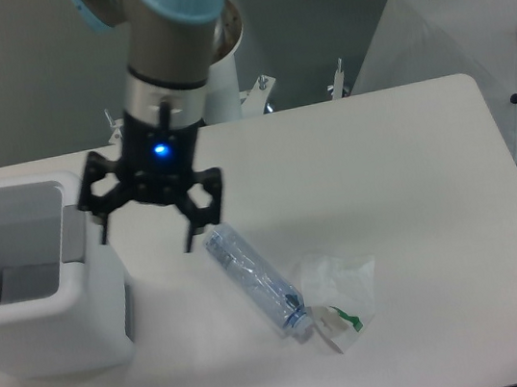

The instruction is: Open the trash can

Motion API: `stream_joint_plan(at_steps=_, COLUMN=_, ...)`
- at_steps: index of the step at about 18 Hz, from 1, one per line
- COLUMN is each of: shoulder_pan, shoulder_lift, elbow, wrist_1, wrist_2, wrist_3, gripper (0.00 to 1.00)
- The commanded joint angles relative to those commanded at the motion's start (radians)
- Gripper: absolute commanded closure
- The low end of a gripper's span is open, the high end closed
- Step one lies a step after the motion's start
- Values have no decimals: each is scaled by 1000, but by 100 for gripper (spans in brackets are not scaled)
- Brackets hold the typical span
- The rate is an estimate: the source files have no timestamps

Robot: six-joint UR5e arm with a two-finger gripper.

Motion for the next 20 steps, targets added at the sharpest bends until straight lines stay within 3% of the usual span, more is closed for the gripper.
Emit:
stream_joint_plan(at_steps=10, shoulder_pan=203, shoulder_lift=-47, elbow=-15, wrist_1=3, wrist_2=80, wrist_3=322, gripper=0)
stream_joint_plan(at_steps=16, shoulder_pan=264, shoulder_lift=-132, elbow=-8, wrist_1=3, wrist_2=94, wrist_3=495, gripper=0)
stream_joint_plan(at_steps=20, shoulder_pan=308, shoulder_lift=-190, elbow=-8, wrist_1=5, wrist_2=189, wrist_3=721, gripper=0)
